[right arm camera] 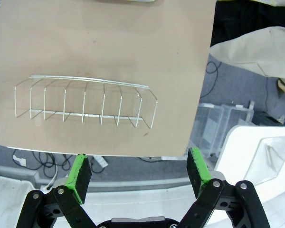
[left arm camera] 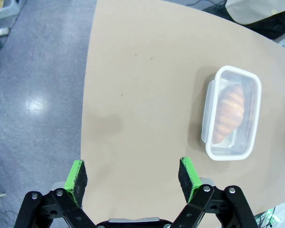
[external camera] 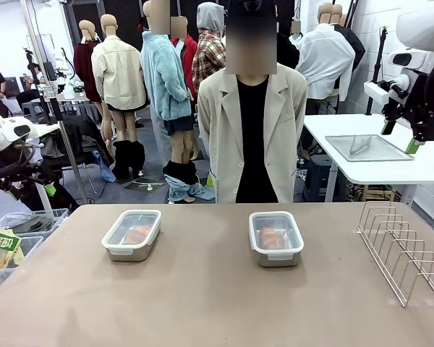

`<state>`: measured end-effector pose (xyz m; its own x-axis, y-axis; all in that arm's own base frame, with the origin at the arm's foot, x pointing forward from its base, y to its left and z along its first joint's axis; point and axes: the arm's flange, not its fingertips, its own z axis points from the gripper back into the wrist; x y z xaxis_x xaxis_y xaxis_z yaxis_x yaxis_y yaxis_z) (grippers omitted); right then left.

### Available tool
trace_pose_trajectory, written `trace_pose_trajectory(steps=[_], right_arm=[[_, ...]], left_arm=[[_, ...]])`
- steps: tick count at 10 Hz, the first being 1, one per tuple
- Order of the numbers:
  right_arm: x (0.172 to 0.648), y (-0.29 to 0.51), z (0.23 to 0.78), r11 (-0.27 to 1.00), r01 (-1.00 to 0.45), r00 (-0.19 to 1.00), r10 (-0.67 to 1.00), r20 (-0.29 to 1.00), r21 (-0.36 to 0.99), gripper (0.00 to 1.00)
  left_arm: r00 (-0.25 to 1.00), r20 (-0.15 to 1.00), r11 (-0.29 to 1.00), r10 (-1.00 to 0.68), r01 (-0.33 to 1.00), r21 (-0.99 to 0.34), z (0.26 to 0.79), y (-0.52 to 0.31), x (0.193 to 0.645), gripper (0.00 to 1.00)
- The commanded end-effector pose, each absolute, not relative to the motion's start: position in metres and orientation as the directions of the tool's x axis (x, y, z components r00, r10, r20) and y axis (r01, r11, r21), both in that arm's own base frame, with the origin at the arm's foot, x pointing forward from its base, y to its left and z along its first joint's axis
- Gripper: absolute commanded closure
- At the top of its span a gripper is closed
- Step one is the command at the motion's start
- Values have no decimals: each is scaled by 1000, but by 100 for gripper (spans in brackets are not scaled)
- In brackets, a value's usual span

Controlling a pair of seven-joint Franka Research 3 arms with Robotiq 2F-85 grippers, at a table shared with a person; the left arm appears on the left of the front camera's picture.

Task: Place the bread in airtight containers.
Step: Release when the human grabs the Airtight Container lid.

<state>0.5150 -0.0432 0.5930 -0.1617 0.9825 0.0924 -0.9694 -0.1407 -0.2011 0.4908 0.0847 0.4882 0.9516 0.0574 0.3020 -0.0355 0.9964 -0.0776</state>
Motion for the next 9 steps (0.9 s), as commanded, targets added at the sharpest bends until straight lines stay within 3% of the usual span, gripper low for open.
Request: trace_pose_trajectory(steps=[1,9], right_arm=[[514,-42,593,-125,-972,-147,984,101,-197,0],[514,-42,593,-125,-972,-147,984,101,-197,0]], left_arm=[[949,309,997,61,-42,-68,488,85,490,0],[949,309,997,61,-42,-68,488,85,490,0]])
